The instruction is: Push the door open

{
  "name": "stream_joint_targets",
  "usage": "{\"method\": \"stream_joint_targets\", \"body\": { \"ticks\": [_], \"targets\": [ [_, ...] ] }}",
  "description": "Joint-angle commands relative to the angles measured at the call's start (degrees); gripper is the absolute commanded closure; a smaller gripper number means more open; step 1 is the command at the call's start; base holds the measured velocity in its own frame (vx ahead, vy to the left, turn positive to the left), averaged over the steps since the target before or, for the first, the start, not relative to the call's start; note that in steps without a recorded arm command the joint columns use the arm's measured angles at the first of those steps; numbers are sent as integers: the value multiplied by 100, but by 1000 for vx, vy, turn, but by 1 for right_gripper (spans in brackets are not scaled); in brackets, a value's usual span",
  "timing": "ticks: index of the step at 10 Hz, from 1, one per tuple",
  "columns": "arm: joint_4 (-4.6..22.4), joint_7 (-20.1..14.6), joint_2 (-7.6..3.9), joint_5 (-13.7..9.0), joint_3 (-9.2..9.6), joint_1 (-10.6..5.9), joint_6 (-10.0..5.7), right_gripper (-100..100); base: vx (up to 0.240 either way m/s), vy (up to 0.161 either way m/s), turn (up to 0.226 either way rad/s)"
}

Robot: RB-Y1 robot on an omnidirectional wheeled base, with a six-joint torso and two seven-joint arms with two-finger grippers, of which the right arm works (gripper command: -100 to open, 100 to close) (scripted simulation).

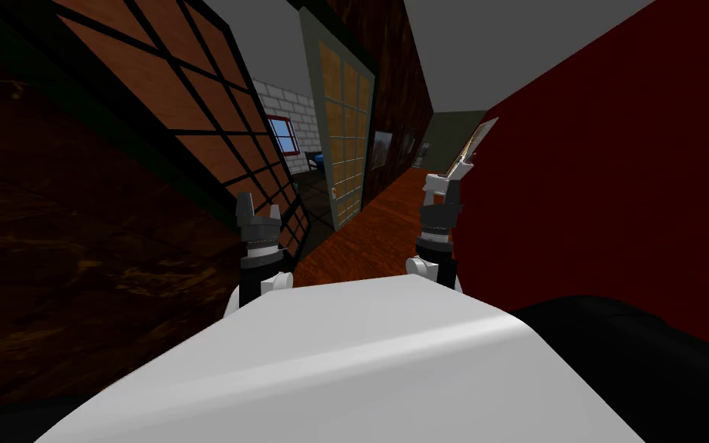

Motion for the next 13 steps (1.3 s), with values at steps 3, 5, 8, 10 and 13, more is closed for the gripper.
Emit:
{"method": "stream_joint_targets", "body": {
  "ticks": [3, 5, 8, 10, 13],
  "targets": [
    [274, -247, -63, -196, 10, -17, -107, -100, 70, -27, 228],
    [505, -454, -109, -361, 19, -32, -196, -100, 112, -55, 303],
    [867, -779, -170, -619, 33, -55, -337, -100, 106, -74, 312],
    [1085, -976, -201, -775, 42, -69, -422, -100, 119, -77, 289],
    [1475, -1326, -254, -1053, 56, -93, -573, -100, 86, -78, 266]
  ]
}}
